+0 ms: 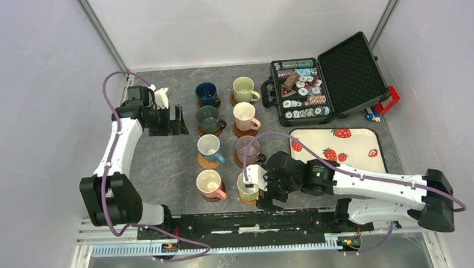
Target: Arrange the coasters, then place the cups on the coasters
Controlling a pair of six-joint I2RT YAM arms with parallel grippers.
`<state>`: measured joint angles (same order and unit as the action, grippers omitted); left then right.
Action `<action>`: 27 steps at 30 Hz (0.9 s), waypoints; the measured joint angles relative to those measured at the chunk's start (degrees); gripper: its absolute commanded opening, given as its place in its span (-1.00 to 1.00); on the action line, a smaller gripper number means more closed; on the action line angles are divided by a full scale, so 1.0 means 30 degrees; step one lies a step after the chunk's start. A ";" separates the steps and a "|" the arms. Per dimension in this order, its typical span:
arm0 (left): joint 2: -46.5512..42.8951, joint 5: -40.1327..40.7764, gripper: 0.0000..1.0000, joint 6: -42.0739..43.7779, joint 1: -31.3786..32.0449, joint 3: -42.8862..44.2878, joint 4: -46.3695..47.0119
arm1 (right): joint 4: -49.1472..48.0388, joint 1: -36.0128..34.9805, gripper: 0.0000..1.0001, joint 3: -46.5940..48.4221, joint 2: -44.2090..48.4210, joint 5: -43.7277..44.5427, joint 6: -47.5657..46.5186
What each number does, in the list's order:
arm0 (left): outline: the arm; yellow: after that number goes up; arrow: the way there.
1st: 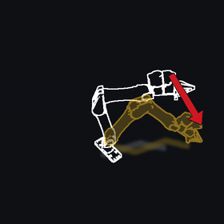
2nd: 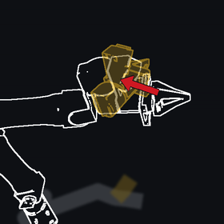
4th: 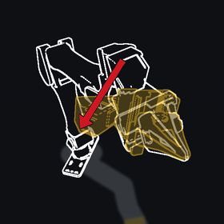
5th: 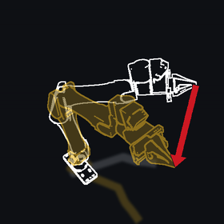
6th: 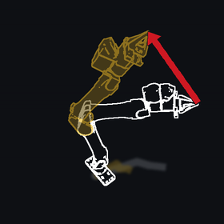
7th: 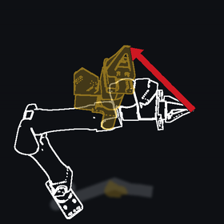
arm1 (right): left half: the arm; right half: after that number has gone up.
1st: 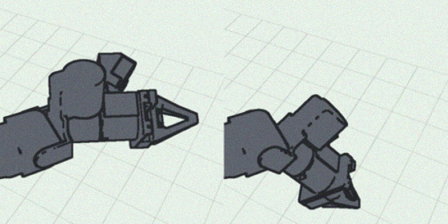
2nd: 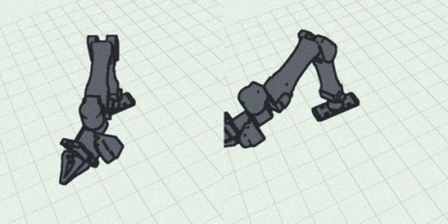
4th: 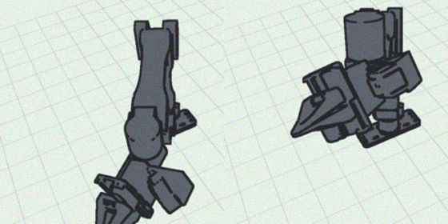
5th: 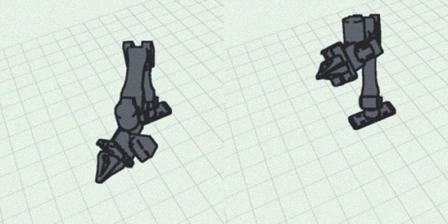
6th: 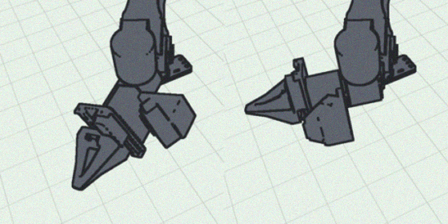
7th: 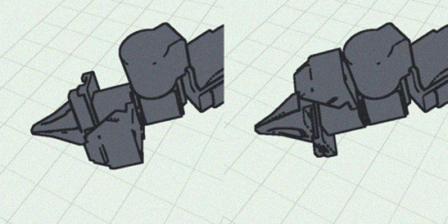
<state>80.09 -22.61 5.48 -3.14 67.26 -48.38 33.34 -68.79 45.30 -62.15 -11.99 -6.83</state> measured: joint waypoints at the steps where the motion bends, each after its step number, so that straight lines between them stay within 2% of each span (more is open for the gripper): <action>1: 0.0000 0.0000 1.00 0.0007 0.0000 0.0051 -0.0044 | 0.0146 0.0102 0.96 0.0007 0.0015 0.0007 -0.0051; 6: 0.0000 0.0007 1.00 0.0044 0.0007 0.0474 -0.0415 | 0.0823 0.1093 0.96 0.0015 0.0299 0.0634 -0.0073; 10: 0.0102 0.0066 1.00 0.0379 0.0000 0.1603 -0.1530 | 0.1428 0.2849 0.96 0.1064 0.0459 0.0648 -0.0474; 14: 0.1166 0.0488 1.00 0.0998 0.0007 0.4809 -0.3446 | 0.1792 0.6921 0.96 0.4044 -0.0714 -0.0619 -0.1005; 21: 0.5340 0.0940 1.00 0.1654 0.0000 1.3223 -0.6936 | 0.1107 1.3304 0.96 1.1752 -0.5034 -0.1960 -0.2463; 24: 0.6557 0.1086 1.00 0.1647 0.0000 1.5548 -0.7548 | 0.0386 1.6138 0.96 1.2837 -0.6339 -0.2667 -0.2834; 27: 0.6790 0.1282 1.00 0.1647 0.0000 1.5875 -0.7796 | 0.0051 1.9139 0.96 1.2524 -0.7337 -0.3271 -0.3045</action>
<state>100.47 -18.76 10.41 -3.14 114.89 -71.77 33.50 -11.38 82.87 -84.16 -21.80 -15.97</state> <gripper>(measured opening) 0.997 0.979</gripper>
